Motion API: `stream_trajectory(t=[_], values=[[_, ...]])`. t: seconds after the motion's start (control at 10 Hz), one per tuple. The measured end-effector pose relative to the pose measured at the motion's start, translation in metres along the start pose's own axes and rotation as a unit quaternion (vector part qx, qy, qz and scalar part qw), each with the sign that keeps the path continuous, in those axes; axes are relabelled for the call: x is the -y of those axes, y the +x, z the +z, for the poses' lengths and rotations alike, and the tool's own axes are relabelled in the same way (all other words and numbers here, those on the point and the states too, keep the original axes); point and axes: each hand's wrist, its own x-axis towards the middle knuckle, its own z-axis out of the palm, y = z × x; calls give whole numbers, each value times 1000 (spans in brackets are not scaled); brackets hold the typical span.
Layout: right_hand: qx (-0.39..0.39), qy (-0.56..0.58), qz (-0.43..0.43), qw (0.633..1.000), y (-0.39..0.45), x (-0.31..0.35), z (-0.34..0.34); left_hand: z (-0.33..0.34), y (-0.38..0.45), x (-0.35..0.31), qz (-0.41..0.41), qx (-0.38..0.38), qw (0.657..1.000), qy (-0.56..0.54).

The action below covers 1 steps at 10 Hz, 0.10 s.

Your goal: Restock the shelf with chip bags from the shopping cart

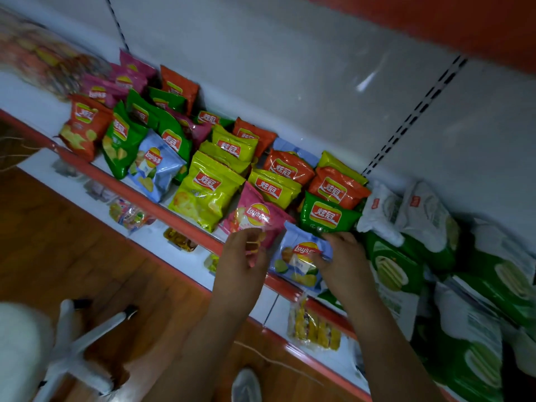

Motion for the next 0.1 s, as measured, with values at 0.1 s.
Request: stream_trajectory(t=[0.1], values=[[-69, -39, 11, 997, -14, 11, -22, -23, -15, -12, 20, -35, 999, 36]])
